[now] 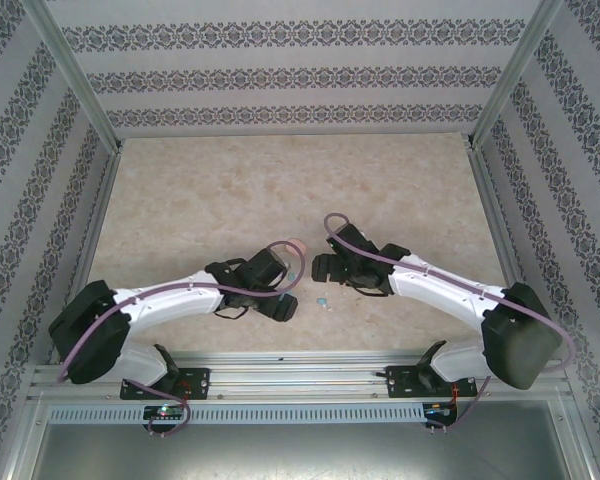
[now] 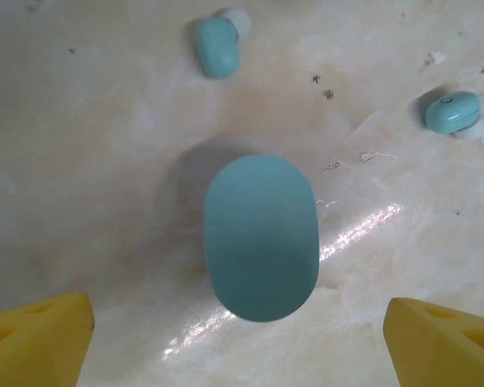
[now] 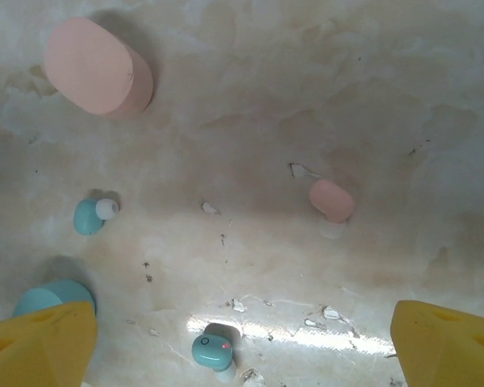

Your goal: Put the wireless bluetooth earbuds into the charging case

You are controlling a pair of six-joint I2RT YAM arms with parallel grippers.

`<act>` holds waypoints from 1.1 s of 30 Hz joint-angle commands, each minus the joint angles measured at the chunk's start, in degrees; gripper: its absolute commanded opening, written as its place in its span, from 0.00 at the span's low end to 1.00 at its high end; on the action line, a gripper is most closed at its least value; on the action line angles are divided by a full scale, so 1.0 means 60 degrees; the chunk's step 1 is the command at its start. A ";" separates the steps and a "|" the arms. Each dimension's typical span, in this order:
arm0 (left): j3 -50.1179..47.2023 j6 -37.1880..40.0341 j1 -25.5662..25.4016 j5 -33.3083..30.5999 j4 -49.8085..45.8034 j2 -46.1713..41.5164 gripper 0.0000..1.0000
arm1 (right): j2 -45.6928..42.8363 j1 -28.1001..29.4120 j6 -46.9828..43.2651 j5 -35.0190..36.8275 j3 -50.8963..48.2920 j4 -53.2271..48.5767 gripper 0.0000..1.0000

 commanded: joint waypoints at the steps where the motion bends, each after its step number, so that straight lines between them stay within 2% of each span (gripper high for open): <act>1: 0.0593 0.0132 -0.0239 -0.0009 0.0046 0.0554 0.89 | -0.0569 0.0034 0.0424 0.0057 -0.0366 0.0147 0.94; 11: 0.1093 0.0136 -0.0536 -0.0282 0.0069 0.1976 0.80 | -0.1382 -0.0130 0.0543 0.0173 -0.0843 -0.0158 0.94; 19: 0.0906 0.0690 -0.0540 -0.0240 0.0131 0.2382 0.53 | -0.1847 -0.0609 0.0811 -0.0317 -0.1096 0.0001 0.94; 23: 0.0712 0.1399 -0.0527 -0.0240 0.0173 0.2096 0.35 | -0.2063 -0.0846 0.1022 -0.0907 -0.1242 0.0351 0.91; 25: 0.0642 0.1739 -0.0525 -0.0271 0.0153 0.1795 0.31 | -0.2140 -0.0937 0.1071 -0.1200 -0.1231 0.0381 0.91; 31: 0.0719 0.2716 -0.0496 -0.0418 -0.0161 0.0357 0.28 | -0.2364 -0.1142 0.1057 -0.2109 -0.1136 0.0308 0.91; 33: 0.0795 0.3155 -0.0470 -0.0294 -0.0245 -0.0235 0.28 | -0.2413 -0.1140 0.0993 -0.2764 -0.1050 0.0426 0.91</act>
